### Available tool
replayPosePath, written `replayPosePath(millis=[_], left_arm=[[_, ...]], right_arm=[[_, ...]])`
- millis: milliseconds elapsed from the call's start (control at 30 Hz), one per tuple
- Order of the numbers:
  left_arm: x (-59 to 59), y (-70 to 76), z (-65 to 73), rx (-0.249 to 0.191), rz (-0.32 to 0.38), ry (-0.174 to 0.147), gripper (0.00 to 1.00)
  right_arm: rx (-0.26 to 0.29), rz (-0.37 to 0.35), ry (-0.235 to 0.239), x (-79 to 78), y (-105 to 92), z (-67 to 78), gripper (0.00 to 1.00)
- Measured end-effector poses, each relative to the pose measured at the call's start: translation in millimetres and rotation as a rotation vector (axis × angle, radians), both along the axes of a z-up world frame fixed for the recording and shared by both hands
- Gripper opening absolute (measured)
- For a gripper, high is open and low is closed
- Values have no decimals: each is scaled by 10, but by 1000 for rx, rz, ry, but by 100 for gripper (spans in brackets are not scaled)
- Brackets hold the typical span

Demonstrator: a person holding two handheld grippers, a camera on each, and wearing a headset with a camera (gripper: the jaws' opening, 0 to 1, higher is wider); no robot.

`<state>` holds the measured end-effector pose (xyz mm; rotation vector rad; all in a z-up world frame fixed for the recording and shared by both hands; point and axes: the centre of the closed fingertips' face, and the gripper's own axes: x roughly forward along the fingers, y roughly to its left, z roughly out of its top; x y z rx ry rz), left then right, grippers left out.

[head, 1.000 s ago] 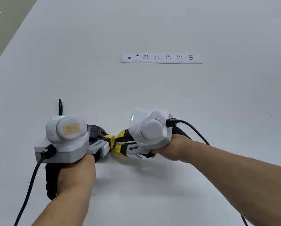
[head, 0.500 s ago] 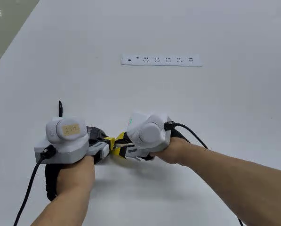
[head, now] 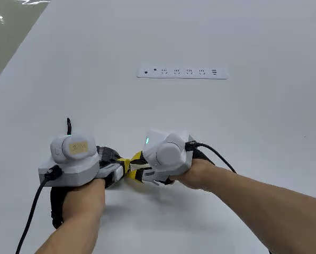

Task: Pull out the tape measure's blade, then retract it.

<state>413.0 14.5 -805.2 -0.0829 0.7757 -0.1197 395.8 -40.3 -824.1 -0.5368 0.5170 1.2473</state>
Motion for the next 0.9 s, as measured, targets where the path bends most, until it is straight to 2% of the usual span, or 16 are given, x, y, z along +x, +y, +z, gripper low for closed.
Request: replayPosePath(millis=[200, 500, 900], left_arm=[[-1, -2, 31, 2, -8, -9, 66], [18, 0, 148, 12, -54, -39, 70], [-40, -11, 189, 10, -153, -29, 78]], right_arm=[[6, -20, -9, 3, -43, 33, 18], [15, -47, -7, 0, -169, 94, 28], [45, -135, 25, -6, -419, 162, 45]])
